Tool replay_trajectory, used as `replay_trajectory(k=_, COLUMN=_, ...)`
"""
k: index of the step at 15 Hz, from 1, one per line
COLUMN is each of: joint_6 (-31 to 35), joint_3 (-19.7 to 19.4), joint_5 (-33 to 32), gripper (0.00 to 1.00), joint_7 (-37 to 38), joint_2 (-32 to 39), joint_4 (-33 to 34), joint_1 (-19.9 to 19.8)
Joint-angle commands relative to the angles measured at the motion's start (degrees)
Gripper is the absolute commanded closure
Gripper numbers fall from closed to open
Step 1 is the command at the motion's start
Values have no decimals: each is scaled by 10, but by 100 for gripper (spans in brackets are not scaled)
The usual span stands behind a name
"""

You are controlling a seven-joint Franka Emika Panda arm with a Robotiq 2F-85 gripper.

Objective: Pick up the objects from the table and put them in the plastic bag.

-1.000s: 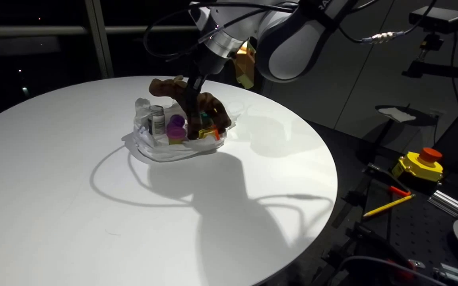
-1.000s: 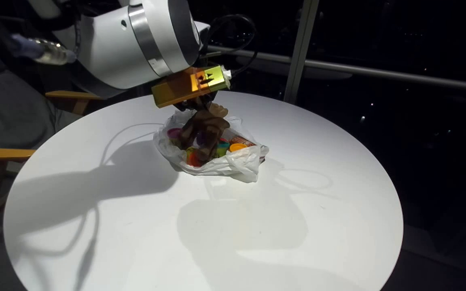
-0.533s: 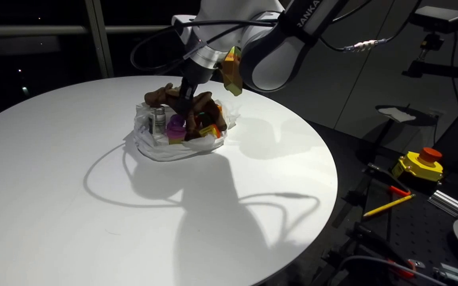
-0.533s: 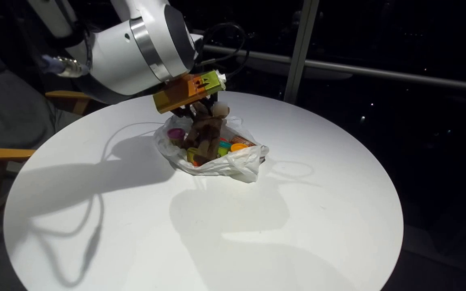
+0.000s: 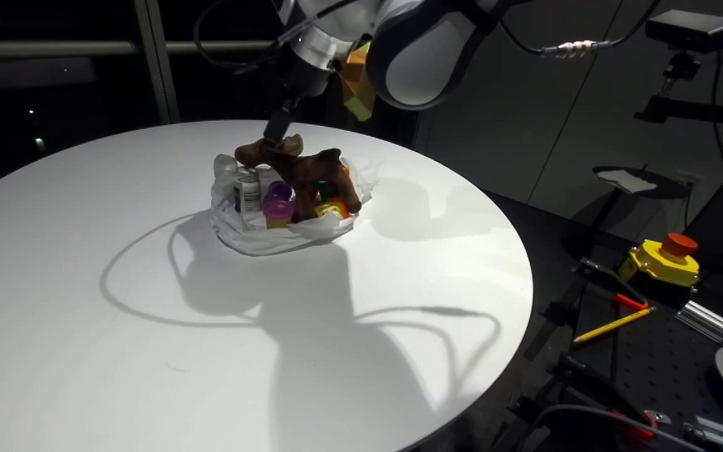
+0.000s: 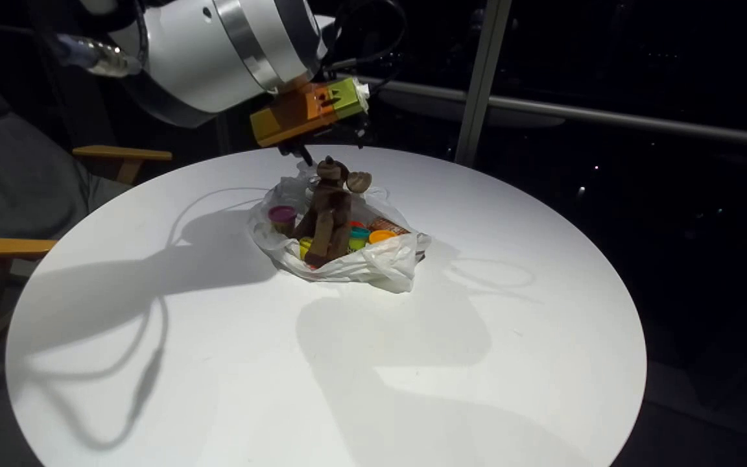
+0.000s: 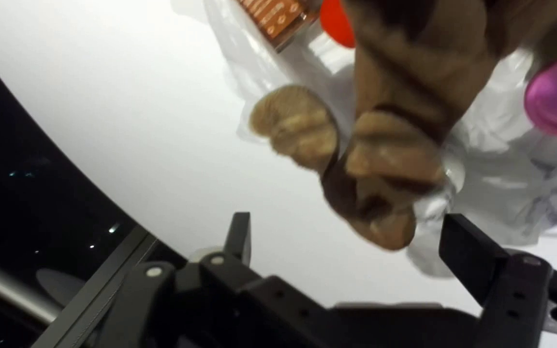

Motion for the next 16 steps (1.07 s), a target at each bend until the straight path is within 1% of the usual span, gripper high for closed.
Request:
replay_trajectory(k=1, joint_6=-5, joint_3=-45, joint_5=16, gripper=0, joint_7=64, joint_2=-39, joint_4=24, joint_1=41)
replay_trajectory(k=2, joint_6=-24, joint_3=-65, joint_5=10, gripper=0, joint_7=80, joint_2=-57, joint_4=21, joint_1=58)
replay_trajectory(k=3, joint_6=-65, joint_3=-82, joint_5=4, gripper=0, joint_7=91, joint_2=-79, joint_4=15, joint_1=76)
replay_trajectory(k=7, joint_6=-252, joint_3=-129, joint_5=-16, gripper=0, joint_7=163, joint_2=-182, joint_4=-32, joint_1=143)
replay_trajectory(k=9, joint_6=-357, joint_3=-138, joint_5=-22, gripper=0, joint_7=189, joint_2=-246, joint_4=-62, joint_1=170)
replay_trajectory(k=12, joint_6=-514, joint_3=-129, joint_5=-8, gripper=0, joint_7=222, joint_2=-336, joint_4=-94, joint_1=187)
replay_trajectory(k=13, joint_6=-566, joint_3=-21, joint_5=-13, gripper=0, joint_7=244, joint_2=-374, joint_4=-99, joint_1=91)
replay_trajectory(k=14, joint_6=-605, joint_3=7, joint_5=7, gripper=0, joint_7=254, joint_2=-399, joint_4=-105, joint_1=69)
replay_trajectory(k=16, joint_6=-655, joint_3=81, joint_5=57, gripper=0, joint_7=257, joint_2=-452, joint_4=-123, joint_1=-4)
